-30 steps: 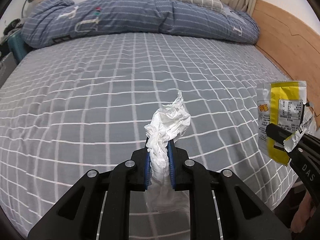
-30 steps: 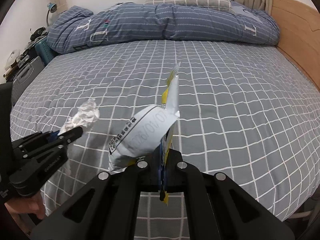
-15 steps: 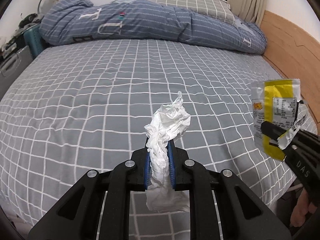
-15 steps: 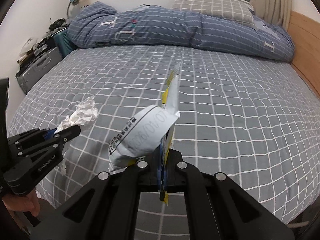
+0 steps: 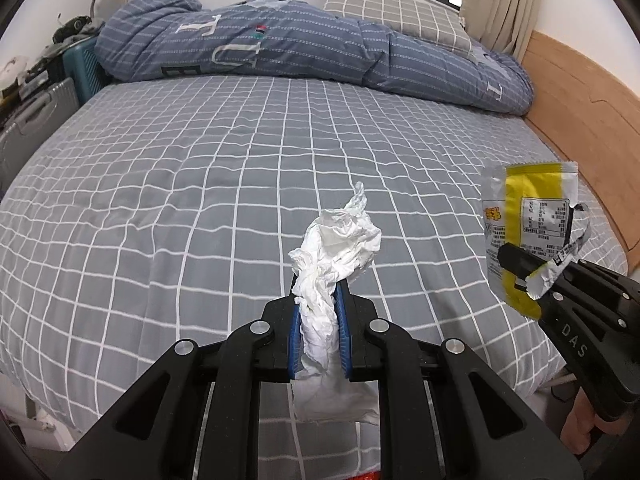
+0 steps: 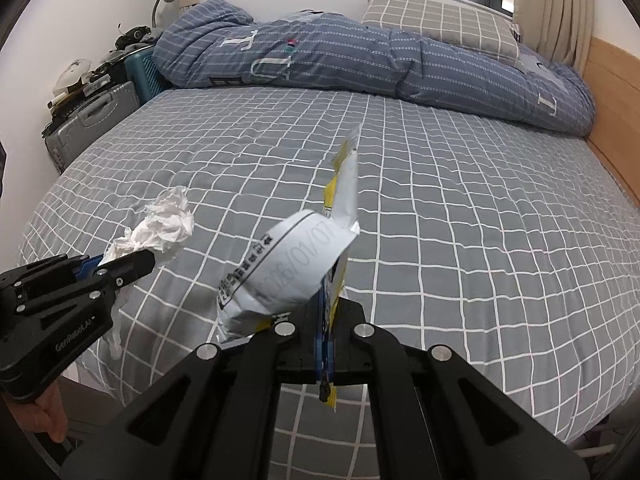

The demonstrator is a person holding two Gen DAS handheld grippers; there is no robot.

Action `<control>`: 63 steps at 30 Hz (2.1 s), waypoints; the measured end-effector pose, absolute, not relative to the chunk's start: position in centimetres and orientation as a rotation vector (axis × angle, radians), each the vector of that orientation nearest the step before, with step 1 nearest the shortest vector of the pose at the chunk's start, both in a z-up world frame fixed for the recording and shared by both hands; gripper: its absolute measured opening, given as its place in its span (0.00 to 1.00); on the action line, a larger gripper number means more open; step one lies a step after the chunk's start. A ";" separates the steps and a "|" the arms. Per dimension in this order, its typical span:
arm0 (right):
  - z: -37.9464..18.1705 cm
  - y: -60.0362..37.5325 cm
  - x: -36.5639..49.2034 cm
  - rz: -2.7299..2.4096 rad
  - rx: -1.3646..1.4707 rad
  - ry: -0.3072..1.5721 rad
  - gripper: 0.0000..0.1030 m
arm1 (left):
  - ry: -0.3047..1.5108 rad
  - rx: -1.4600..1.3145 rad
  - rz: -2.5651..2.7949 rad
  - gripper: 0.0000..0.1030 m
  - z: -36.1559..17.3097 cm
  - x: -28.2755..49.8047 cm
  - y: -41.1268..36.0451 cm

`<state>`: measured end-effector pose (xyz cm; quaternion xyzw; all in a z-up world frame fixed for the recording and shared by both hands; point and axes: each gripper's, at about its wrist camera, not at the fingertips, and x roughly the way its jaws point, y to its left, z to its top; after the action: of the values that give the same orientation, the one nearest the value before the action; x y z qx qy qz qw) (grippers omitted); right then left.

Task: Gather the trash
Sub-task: 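Lift the tissues and yellow packet and carry both over the black bin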

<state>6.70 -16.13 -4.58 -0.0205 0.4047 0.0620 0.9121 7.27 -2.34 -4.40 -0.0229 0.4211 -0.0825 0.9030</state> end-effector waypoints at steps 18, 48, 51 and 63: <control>-4.1 -16.2 1.8 0.124 -0.045 0.835 0.00 | 0.860 -0.030 -0.192 0.14 -4.3 2.4 -3.7; -5.3 -15.5 -8.8 0.158 -0.014 0.895 0.00 | 0.918 -0.051 -0.208 0.14 -5.8 -7.3 -3.3; -5.5 -15.6 -9.8 0.160 -0.006 0.905 0.00 | 0.932 -0.054 -0.205 0.14 -6.2 -8.4 -3.1; -6.7 -15.8 -13.6 0.195 0.043 0.961 0.00 | 0.973 -0.067 -0.187 0.14 -7.1 -12.1 -2.3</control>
<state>-13.59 -15.78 -6.69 0.0208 0.4613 0.0939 0.8820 -12.07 -2.29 -7.08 -0.0319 0.4666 -0.0898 0.8793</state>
